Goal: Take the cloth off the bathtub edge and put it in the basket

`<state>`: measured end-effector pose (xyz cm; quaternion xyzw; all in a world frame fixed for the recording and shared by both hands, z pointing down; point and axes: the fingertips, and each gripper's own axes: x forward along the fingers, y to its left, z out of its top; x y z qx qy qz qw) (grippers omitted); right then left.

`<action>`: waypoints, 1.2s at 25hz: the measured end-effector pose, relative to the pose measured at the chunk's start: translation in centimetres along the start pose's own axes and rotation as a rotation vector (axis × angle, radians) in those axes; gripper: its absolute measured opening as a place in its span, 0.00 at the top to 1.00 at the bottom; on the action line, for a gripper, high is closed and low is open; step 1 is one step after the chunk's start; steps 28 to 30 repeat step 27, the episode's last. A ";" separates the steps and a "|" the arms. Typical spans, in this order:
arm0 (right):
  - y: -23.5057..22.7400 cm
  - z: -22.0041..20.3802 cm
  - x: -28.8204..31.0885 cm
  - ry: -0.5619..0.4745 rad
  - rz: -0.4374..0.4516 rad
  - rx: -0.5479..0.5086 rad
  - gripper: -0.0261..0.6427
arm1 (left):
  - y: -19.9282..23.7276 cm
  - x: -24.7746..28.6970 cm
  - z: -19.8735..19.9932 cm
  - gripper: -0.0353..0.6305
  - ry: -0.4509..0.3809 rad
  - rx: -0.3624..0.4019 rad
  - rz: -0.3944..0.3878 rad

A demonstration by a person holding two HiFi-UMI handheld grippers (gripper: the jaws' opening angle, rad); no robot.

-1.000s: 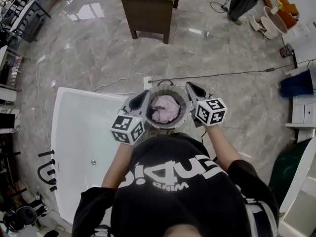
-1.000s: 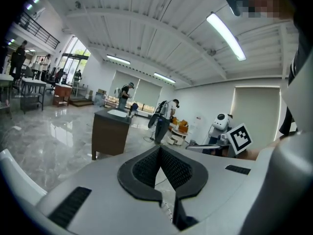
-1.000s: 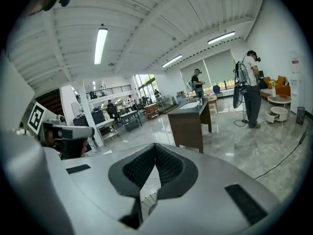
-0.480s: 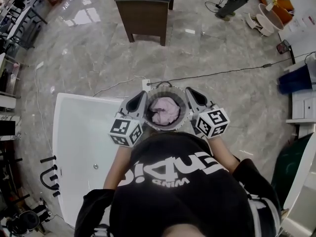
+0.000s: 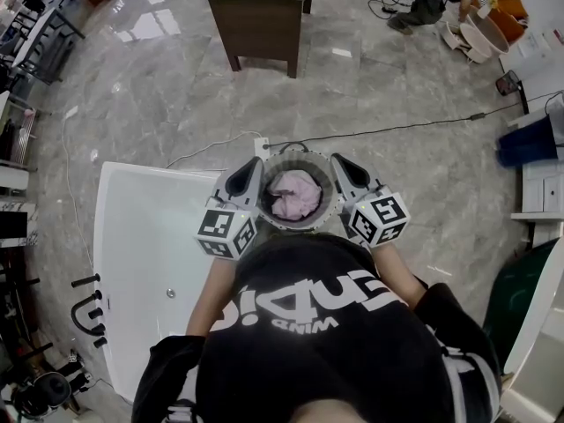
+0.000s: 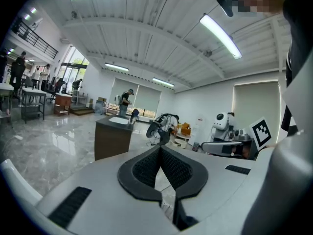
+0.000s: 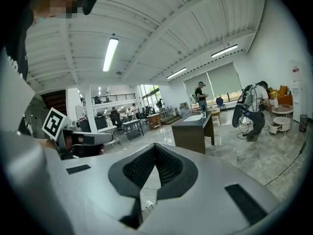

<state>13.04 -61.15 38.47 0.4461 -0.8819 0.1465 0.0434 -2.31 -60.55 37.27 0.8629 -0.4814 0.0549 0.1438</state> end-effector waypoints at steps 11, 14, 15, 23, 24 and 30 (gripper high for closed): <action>1.3 -0.3 0.3 0.010 0.044 -0.036 0.94 | 0.1 0.0 -0.2 0.93 -0.004 -0.018 0.013; 1.5 -0.5 0.3 0.016 0.049 -0.038 0.94 | 0.1 -0.1 -0.4 0.93 -0.002 -0.020 0.014; 1.6 -0.6 0.3 0.017 0.050 -0.038 0.94 | 0.1 -0.2 -0.5 0.93 -0.001 -0.022 0.014; 1.7 -1.0 -0.3 0.030 0.061 -0.043 0.94 | -0.7 -0.5 -1.0 0.93 0.000 -0.033 0.019; 1.7 -1.1 -0.4 0.032 0.061 -0.042 0.94 | -0.8 -0.5 -1.1 0.93 -0.001 -0.035 0.020; 1.7 -1.3 -0.6 0.033 0.064 -0.037 0.94 | -1.0 -0.7 -1.4 0.93 -0.001 -0.039 0.024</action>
